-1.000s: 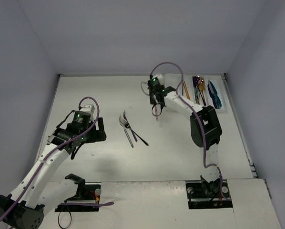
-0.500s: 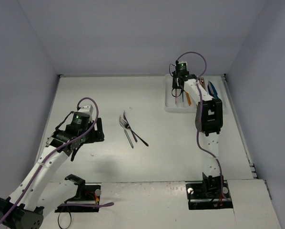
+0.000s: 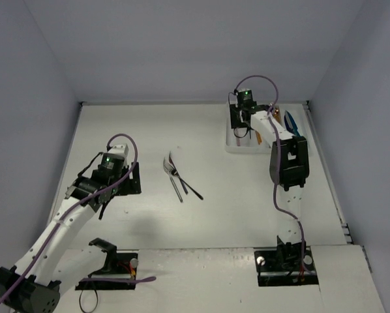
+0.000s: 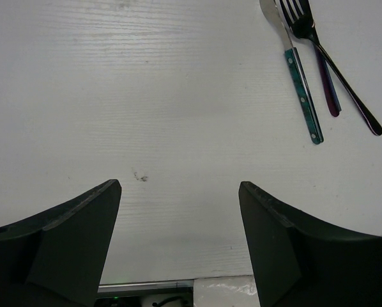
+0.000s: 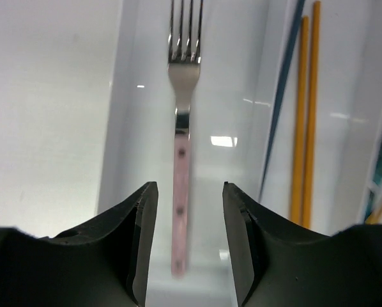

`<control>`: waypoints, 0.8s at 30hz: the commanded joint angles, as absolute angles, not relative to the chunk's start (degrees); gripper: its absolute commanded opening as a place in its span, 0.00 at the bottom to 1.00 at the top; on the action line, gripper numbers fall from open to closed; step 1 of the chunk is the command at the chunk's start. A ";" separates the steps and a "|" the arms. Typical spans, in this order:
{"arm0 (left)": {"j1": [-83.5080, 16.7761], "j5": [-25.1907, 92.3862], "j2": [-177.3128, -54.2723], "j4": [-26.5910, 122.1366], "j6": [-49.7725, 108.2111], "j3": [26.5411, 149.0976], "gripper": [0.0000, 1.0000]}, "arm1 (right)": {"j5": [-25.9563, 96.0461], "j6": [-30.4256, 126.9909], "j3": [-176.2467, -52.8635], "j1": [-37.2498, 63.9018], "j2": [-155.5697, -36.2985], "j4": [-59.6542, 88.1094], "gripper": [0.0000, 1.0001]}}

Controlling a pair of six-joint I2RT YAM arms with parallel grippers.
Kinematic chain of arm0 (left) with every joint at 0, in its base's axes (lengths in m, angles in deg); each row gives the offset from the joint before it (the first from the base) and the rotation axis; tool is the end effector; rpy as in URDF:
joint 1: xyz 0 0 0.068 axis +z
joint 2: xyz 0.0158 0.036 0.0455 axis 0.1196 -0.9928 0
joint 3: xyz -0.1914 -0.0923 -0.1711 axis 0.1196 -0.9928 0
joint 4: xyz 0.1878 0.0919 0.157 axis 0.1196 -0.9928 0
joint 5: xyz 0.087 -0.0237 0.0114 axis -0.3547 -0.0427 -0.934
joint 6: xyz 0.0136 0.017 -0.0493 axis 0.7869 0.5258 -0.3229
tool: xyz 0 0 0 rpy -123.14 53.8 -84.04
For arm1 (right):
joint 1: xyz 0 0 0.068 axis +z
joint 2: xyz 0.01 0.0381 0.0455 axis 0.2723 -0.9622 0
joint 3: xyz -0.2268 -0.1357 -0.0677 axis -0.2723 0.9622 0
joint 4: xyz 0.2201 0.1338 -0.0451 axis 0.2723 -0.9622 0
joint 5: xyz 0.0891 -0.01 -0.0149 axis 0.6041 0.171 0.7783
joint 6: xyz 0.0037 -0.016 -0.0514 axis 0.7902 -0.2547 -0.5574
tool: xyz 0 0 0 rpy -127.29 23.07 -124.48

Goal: Sort the eating utensils into containers

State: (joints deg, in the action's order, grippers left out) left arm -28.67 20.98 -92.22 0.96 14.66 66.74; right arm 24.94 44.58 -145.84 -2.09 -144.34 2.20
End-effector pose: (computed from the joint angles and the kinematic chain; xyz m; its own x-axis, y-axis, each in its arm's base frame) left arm 0.1675 -0.0641 0.2999 -0.7354 -0.1789 -0.6536 -0.0033 0.9655 -0.2605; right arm 0.5121 0.1234 0.2155 -0.5701 -0.0833 -0.8174 -0.1720 0.9849 0.0196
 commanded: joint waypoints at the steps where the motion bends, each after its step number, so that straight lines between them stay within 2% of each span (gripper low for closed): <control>1: -28.93 18.75 -93.29 3.56 16.89 67.51 0.72 | 26.76 38.41 -136.38 3.68 -124.75 3.66 0.42; 5: -28.93 18.90 -93.95 3.73 17.31 67.51 0.72 | 32.67 38.14 -123.52 10.69 -118.14 3.57 0.40; 10: -28.93 19.45 -94.69 3.75 17.60 67.69 0.72 | 34.36 38.21 -114.82 17.02 -114.88 3.48 0.38; 24: -28.93 20.15 -94.35 3.73 17.60 67.96 0.72 | 37.51 35.53 -108.92 25.93 -116.73 2.87 0.39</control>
